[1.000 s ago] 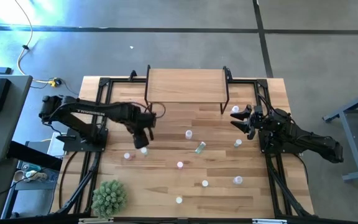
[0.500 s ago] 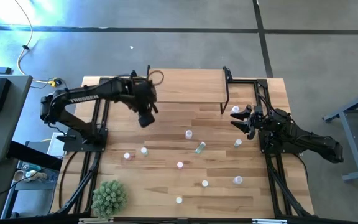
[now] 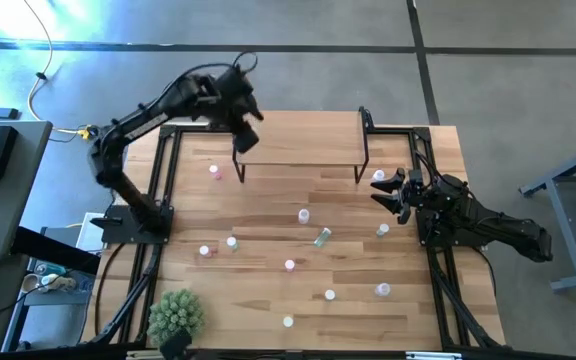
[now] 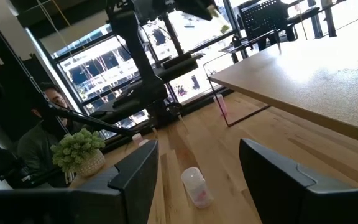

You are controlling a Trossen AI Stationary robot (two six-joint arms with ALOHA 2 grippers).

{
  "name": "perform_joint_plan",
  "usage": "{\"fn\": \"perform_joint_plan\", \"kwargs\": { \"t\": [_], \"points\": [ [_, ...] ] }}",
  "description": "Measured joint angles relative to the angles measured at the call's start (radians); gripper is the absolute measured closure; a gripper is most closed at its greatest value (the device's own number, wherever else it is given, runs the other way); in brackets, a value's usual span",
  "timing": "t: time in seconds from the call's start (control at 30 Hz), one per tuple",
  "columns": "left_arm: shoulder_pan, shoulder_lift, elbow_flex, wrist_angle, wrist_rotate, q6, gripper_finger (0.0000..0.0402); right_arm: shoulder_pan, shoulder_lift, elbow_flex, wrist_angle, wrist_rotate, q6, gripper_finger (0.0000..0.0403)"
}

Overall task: Pick and place medicine bottles onto shelf by color
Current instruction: Put the left yellow pill bottle on the shelf

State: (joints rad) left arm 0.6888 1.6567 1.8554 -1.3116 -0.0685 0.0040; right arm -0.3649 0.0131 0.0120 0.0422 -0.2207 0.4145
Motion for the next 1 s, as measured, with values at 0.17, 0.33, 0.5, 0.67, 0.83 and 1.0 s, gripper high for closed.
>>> {"fn": "perform_joint_plan", "kwargs": {
  "t": [0.17,0.33,0.5,0.67,0.83,1.0],
  "points": [
    [0.060,0.106,0.159,-0.092,-0.007,0.000,0.0287,0.000,0.000,0.000,0.000,0.000,0.000,0.0187],
    [0.093,0.195,0.276,-0.158,-0.004,-0.021,0.0287,0.000,0.000,0.000,0.000,0.000,0.000,0.0187],
    [0.115,0.271,0.336,-0.179,-0.003,-0.058,0.0287,0.000,0.000,0.000,0.000,-0.001,0.000,0.0187],
    [0.131,0.328,0.347,-0.194,0.009,-0.101,0.0287,0.000,0.000,0.000,0.000,-0.001,0.000,0.0187],
    [0.136,0.360,0.347,-0.210,0.016,-0.128,0.0287,0.000,0.000,0.000,0.000,-0.001,0.000,0.0187],
    [0.136,0.364,0.347,-0.210,0.020,-0.158,0.0287,0.000,0.000,0.000,0.000,-0.002,0.000,0.0187]
  ]
}}
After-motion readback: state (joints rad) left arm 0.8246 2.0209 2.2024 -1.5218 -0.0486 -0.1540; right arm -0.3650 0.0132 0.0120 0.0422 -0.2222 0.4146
